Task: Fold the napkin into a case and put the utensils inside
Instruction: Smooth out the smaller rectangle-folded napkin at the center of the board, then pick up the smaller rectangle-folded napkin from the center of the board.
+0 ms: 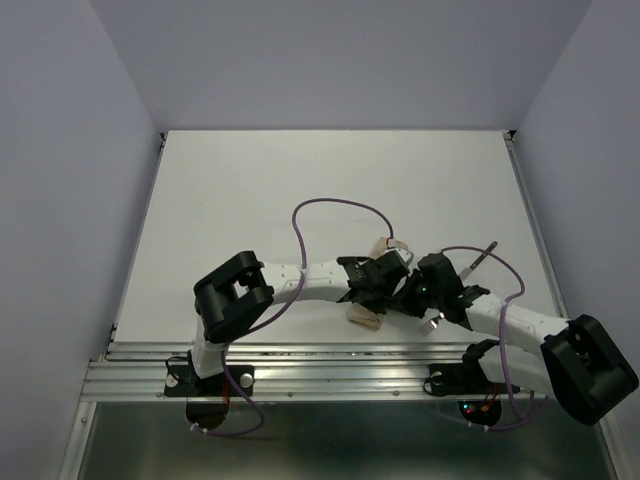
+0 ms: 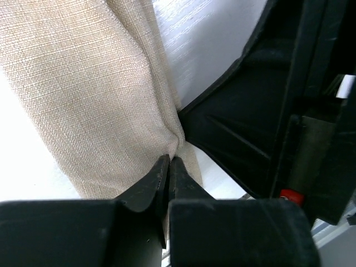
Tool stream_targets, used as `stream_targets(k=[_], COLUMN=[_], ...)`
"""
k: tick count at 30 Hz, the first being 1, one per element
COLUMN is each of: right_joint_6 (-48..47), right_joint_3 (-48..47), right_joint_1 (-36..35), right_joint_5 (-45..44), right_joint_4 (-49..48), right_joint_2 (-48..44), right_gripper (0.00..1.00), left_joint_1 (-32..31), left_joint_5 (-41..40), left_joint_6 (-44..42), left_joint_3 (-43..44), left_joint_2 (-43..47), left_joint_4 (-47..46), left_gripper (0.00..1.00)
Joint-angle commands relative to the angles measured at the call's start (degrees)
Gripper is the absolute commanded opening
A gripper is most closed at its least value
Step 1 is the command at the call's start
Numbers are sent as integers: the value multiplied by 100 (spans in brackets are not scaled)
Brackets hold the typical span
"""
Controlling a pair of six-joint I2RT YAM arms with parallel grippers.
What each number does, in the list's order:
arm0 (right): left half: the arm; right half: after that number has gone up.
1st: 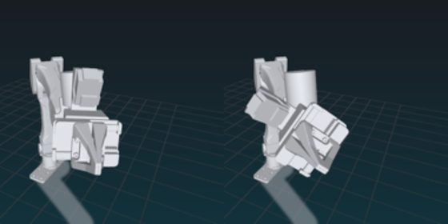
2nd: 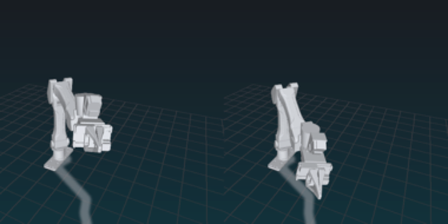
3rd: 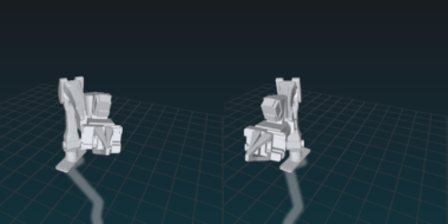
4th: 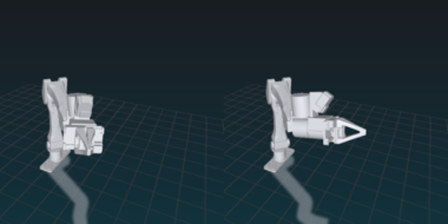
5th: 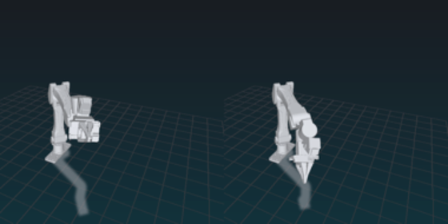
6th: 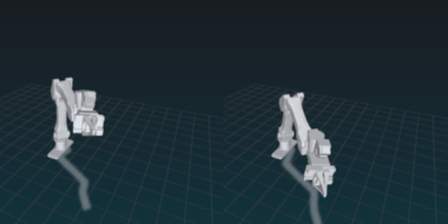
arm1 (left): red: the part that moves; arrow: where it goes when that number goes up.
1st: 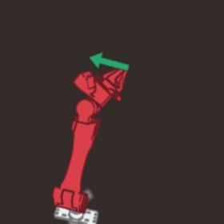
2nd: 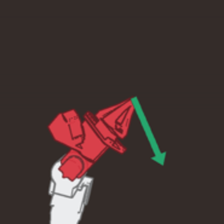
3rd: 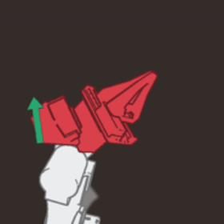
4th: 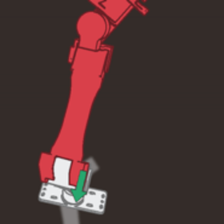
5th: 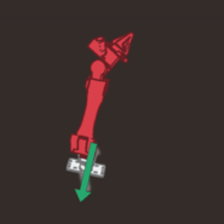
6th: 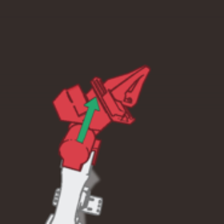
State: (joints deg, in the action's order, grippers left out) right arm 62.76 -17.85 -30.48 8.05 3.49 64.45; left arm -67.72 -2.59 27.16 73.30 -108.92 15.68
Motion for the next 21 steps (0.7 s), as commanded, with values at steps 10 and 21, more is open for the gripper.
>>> stream_targets(k=[10,21], right_joint_6=[-370,-1037], right_joint_3=[-552,-1668], right_joint_1=[-55,85], right_joint_5=[-1174,-2747], right_joint_4=[1513,2771], right_joint_2=[-670,-661], right_gripper=[27,61], left_joint_1=[-57,-179], left_joint_5=[-189,-1076], left_joint_6=[70,605], left_joint_3=[-26,659], left_joint_2=[784,408], left_joint_4=[479,1129], left_gripper=[41,73])
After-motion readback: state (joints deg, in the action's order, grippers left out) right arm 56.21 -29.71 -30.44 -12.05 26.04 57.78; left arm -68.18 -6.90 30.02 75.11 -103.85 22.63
